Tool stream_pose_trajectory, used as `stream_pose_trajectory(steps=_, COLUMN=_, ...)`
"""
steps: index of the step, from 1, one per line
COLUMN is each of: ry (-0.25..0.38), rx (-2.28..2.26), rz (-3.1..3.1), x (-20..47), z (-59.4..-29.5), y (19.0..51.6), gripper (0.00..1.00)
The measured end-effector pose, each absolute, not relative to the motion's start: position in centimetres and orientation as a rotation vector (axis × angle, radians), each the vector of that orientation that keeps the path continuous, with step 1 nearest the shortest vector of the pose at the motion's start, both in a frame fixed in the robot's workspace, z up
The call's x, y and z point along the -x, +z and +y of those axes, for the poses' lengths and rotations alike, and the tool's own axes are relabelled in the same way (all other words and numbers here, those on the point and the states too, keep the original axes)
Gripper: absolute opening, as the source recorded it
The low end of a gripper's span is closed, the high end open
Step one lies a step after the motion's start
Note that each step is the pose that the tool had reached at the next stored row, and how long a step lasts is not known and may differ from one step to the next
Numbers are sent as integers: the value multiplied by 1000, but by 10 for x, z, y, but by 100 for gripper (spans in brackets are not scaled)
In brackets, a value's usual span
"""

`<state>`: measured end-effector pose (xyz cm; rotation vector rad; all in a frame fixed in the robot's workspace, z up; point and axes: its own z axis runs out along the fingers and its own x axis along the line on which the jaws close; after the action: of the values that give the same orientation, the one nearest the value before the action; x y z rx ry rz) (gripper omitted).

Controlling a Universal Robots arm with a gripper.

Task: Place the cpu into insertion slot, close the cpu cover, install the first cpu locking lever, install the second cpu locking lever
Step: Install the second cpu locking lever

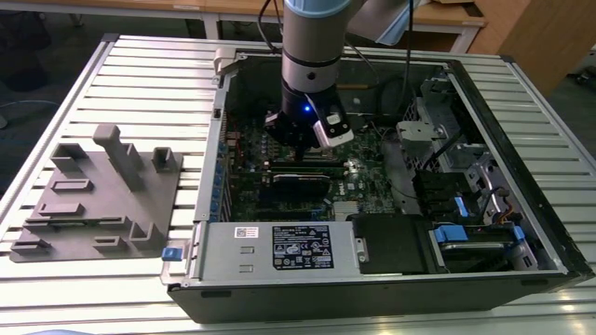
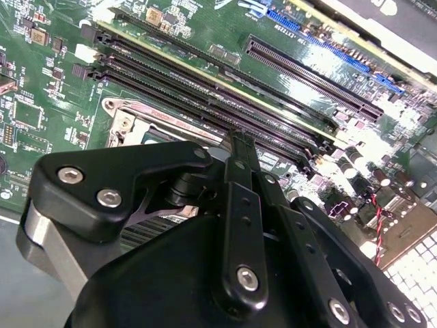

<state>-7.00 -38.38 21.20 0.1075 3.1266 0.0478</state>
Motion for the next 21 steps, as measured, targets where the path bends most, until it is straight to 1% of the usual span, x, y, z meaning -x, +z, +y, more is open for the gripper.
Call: stream_pose_trajectory(steps=21, ry=48, rx=-108, rz=3127, x=81, z=-383, y=208, gripper=11)
